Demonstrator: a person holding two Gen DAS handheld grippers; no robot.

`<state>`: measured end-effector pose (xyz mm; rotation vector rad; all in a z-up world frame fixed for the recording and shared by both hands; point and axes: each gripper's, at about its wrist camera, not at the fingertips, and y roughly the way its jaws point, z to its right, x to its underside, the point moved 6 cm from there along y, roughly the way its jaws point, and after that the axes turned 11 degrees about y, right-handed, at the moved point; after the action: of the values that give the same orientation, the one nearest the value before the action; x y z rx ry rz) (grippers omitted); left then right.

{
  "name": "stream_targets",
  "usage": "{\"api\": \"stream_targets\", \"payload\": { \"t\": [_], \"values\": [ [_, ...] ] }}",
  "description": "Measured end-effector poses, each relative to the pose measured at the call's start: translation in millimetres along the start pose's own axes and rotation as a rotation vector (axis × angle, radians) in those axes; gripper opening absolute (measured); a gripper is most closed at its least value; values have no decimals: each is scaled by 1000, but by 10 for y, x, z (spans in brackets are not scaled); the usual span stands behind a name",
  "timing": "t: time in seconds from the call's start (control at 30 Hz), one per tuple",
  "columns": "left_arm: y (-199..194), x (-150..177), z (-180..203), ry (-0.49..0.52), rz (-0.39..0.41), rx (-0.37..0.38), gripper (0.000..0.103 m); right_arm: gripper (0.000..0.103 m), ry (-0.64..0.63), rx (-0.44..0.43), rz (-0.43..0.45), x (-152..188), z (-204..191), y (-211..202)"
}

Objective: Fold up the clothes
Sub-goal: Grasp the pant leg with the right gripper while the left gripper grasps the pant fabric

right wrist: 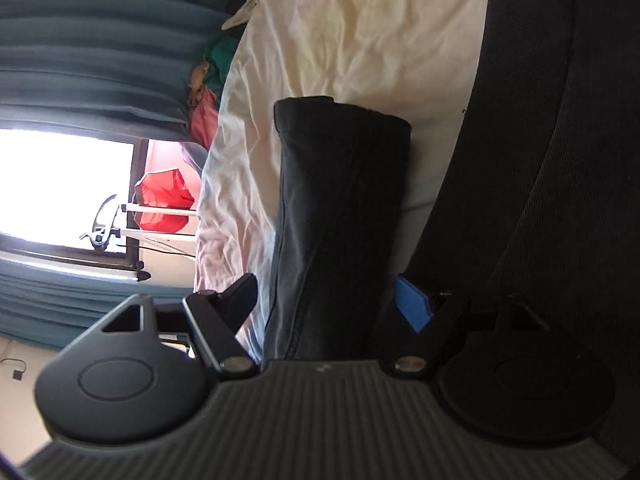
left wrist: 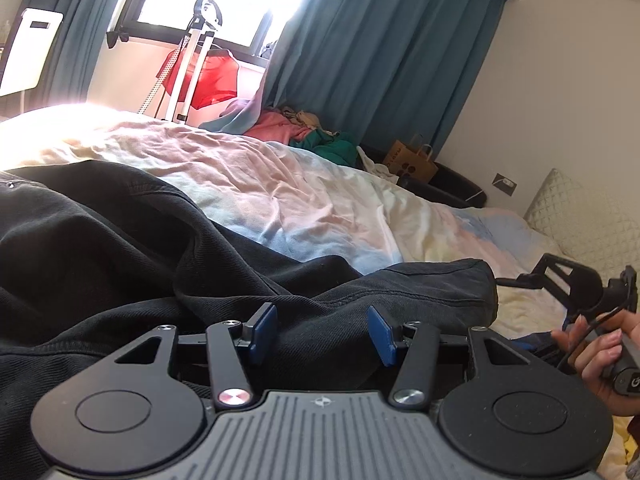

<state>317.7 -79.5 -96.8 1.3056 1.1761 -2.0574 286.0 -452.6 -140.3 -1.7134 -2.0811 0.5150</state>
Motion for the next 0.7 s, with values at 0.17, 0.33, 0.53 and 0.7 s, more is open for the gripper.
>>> {"api": "stream_targets", "payload": {
  "t": [0.17,0.33,0.53,0.7],
  "values": [
    [-59,-29,-79,-14,14,-22,54,76,-46,10,-51,-44,38,342],
    [-7,-11,-89,-3,12,-36,54,79,-39,-61,-35,-107,-71,560],
    [29,-17,-78,-8,18,-38,54,79,24,-268,46,-84,-297,134],
    [27,-21,-81,-11,17,-41,54,78,67,-487,88,-23,-418,-355]
  ]
}}
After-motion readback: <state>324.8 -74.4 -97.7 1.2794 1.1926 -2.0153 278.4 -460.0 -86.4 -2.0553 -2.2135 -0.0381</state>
